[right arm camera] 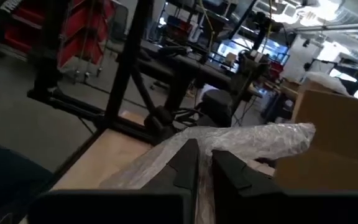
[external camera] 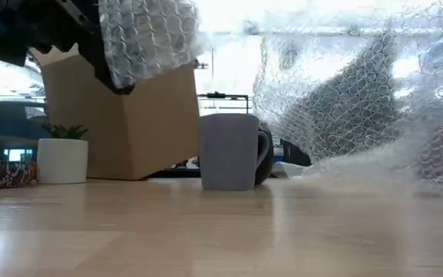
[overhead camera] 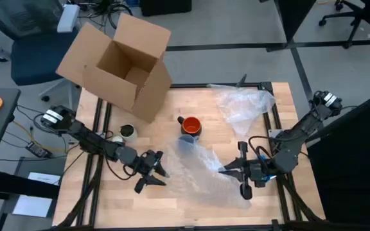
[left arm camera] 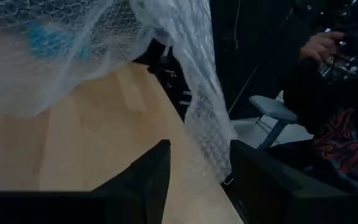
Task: Wrap mug
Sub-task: Prepare the bubble wrap
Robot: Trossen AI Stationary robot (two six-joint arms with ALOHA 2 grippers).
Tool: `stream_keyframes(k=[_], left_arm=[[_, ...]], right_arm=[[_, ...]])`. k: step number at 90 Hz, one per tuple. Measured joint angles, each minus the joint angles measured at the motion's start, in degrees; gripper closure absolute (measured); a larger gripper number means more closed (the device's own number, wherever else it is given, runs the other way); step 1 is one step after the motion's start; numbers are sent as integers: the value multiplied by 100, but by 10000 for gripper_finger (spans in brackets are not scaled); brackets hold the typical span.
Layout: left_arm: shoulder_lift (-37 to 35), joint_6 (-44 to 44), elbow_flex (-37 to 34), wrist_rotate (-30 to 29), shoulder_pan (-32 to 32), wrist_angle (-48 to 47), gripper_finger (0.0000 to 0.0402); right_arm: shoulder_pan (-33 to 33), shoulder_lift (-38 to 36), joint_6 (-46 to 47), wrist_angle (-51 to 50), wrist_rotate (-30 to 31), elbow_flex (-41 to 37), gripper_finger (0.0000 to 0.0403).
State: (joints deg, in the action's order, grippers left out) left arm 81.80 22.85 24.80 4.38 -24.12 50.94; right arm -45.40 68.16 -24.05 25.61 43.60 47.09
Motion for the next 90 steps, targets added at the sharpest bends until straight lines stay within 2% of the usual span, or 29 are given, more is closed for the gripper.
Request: stream_keyframes(k=[19,54,72,90], left_arm=[[0,-12,0,-28,0,0,254],[14,-35,0,-893,0,-184,254],[17,-33,0,-1210,0,-179,254],[18,-33,0,-1288,3,-170,254]], right_arm=[[-46,0,0,-2,290,0,403],[133,9,216,-74,268,0,403],[359,13,472,-173,-5,-20,403],[585,20,699,-197,-327,-66,403]])
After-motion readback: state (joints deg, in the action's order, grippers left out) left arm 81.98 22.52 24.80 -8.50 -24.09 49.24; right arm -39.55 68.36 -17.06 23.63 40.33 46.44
